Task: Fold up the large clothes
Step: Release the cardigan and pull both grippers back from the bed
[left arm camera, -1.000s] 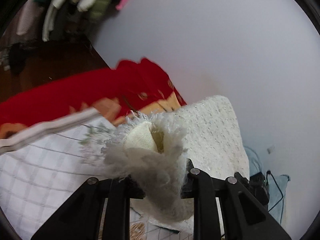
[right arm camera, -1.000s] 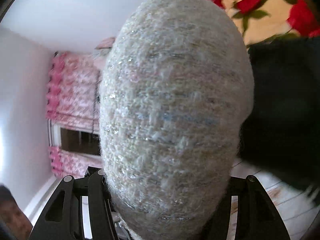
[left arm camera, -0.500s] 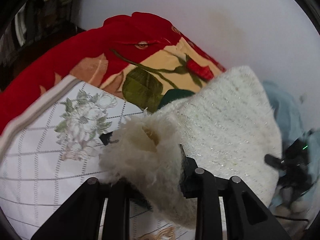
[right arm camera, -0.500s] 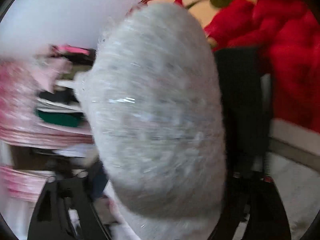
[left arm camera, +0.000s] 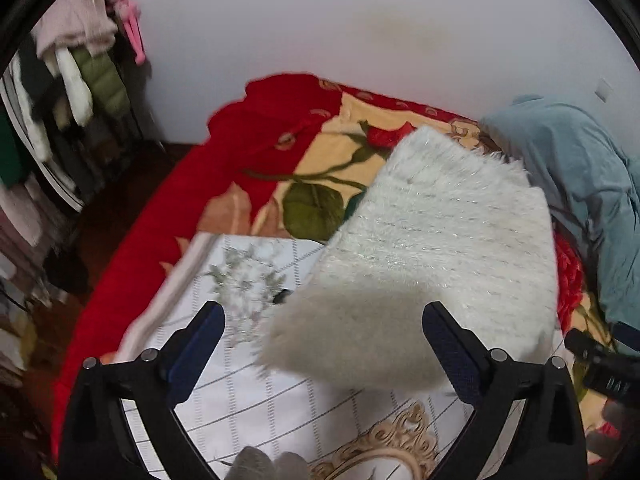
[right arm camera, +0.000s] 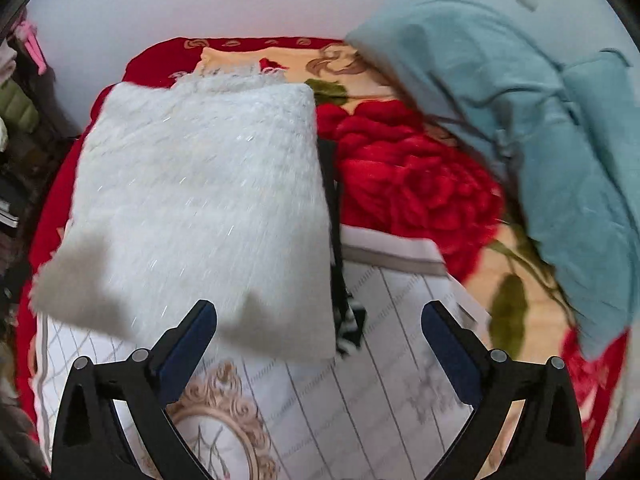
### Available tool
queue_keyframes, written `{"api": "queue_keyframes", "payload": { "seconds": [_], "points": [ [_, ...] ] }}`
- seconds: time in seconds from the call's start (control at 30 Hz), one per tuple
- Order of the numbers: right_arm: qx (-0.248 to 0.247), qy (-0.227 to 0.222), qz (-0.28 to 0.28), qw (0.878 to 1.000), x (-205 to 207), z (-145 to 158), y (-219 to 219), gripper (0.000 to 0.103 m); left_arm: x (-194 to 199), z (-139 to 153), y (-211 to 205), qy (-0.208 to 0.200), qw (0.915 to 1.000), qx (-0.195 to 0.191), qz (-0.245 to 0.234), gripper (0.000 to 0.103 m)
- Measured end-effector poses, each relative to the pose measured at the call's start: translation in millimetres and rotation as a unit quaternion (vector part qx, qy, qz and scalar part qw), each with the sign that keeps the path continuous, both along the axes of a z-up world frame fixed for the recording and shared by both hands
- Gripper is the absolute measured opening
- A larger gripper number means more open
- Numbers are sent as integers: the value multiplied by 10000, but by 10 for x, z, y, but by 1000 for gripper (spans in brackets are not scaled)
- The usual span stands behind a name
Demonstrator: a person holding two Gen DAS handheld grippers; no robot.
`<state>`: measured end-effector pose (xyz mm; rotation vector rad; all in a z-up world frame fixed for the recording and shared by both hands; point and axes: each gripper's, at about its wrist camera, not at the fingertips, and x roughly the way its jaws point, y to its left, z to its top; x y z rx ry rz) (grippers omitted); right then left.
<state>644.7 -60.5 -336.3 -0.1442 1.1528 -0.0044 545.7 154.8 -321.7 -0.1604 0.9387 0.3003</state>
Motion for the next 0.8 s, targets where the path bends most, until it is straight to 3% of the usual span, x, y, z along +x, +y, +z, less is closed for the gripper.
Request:
{"api": "queue_keyframes", "payload": {
  "seconds": [0.2, 0.4, 0.8],
  "points": [
    [-231, -354, -248, 9988, -786, 664, 99, 103, -550, 603, -63, -172, 9997, 130, -121, 102],
    [-167, -648, -395, 9970, -1672, 1609, 208, 103, -1161, 1228, -194, -228, 9986, 350, -339, 102],
    [-277, -1253, -525, 9903, -3199, 3127, 111, 103, -2275, 2325, -498, -570, 9959, 320, -633, 102]
  ]
}}
